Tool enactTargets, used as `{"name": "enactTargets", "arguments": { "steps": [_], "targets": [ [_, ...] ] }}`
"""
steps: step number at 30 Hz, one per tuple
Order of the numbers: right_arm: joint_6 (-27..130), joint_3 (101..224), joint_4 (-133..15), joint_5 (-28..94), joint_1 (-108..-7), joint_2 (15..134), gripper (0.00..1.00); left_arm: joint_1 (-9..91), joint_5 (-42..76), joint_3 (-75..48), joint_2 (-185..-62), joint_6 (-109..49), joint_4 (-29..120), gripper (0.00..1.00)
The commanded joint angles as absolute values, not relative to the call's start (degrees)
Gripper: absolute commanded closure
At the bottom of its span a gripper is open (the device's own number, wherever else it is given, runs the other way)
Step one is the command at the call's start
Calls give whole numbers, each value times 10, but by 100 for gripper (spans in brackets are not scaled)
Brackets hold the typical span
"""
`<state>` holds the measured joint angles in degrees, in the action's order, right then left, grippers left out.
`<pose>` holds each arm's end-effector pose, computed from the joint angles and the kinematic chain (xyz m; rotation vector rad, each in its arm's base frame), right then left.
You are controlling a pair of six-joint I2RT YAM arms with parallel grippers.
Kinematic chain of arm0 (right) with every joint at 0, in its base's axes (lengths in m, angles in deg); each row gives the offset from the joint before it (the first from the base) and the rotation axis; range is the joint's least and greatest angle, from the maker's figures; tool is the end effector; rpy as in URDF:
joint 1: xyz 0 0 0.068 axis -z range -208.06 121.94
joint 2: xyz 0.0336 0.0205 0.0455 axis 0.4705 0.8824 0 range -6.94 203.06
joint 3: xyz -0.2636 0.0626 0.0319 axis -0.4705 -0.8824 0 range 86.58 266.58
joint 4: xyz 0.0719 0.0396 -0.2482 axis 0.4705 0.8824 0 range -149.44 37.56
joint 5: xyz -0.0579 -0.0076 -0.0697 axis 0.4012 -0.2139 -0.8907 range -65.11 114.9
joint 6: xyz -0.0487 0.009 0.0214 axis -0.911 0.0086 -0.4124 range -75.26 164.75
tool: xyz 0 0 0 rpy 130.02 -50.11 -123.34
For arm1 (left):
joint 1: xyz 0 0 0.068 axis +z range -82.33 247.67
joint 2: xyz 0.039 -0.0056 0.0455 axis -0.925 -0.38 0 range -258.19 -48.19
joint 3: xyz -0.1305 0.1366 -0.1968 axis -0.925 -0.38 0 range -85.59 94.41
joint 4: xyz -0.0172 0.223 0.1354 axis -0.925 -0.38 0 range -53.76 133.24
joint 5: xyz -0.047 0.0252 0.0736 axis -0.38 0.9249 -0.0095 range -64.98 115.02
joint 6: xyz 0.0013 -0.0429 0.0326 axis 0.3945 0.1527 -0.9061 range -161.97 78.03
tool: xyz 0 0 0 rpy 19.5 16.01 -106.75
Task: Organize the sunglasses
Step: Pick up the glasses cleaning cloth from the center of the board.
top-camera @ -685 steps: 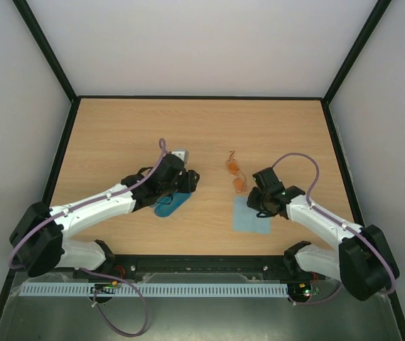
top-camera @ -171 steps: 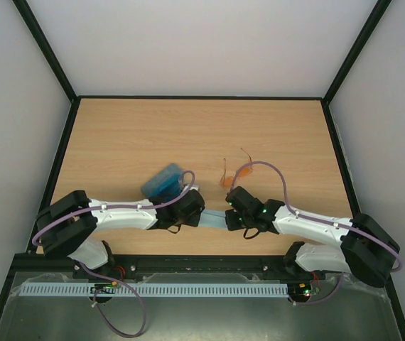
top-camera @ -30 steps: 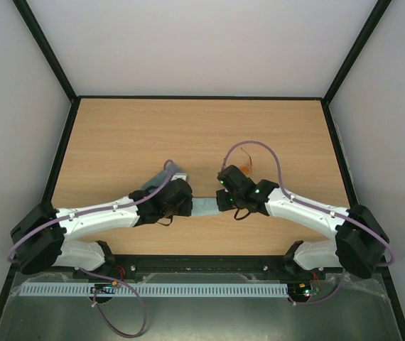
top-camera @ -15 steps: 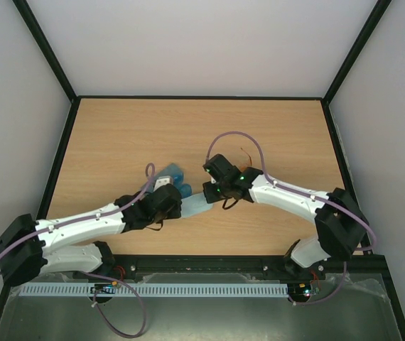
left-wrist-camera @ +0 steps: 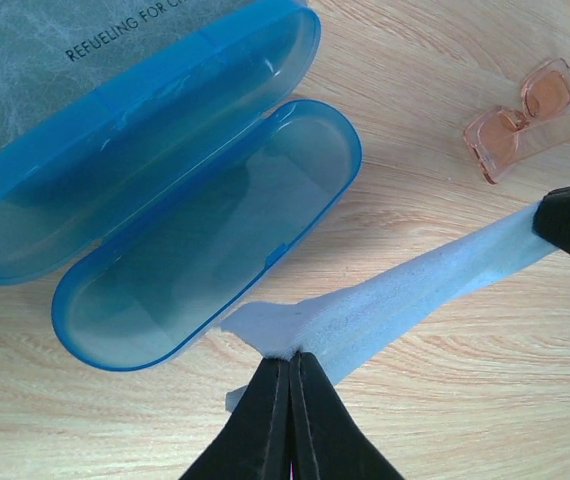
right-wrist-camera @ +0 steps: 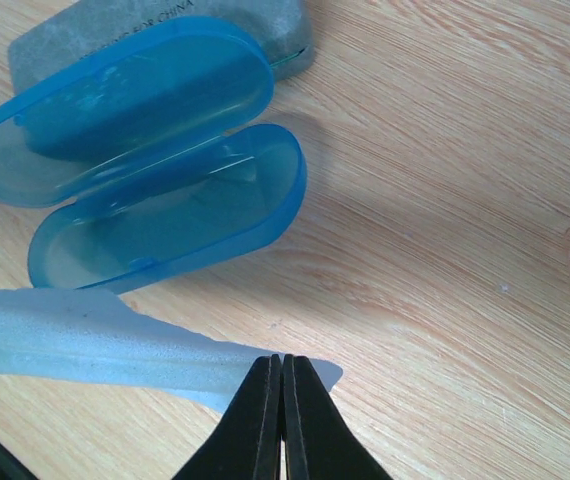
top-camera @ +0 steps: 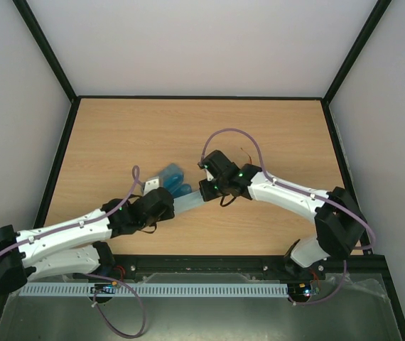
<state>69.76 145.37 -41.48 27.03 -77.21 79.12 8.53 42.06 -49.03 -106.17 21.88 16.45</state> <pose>0.2111 0.2461 0.2401 -0.5331 2.4037 0.6480 0.1126 -0.1680 0.2231 -0.2422 2.4569 -0.6509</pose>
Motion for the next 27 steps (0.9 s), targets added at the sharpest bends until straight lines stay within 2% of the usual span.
{"name": "enactTargets", "arguments": {
  "steps": [1,19,27],
  "targets": [
    [682,1461,-385,289,-775,768,99,72,444,-489,-1046,251,131,98],
    [692,1435,-358,300,-801,716,99,-32,479,-478,-1056,367,103,98],
    [692,1427,-376,309,-802,745,99,-30,484,-497,-1053,387,103,98]
  ]
}}
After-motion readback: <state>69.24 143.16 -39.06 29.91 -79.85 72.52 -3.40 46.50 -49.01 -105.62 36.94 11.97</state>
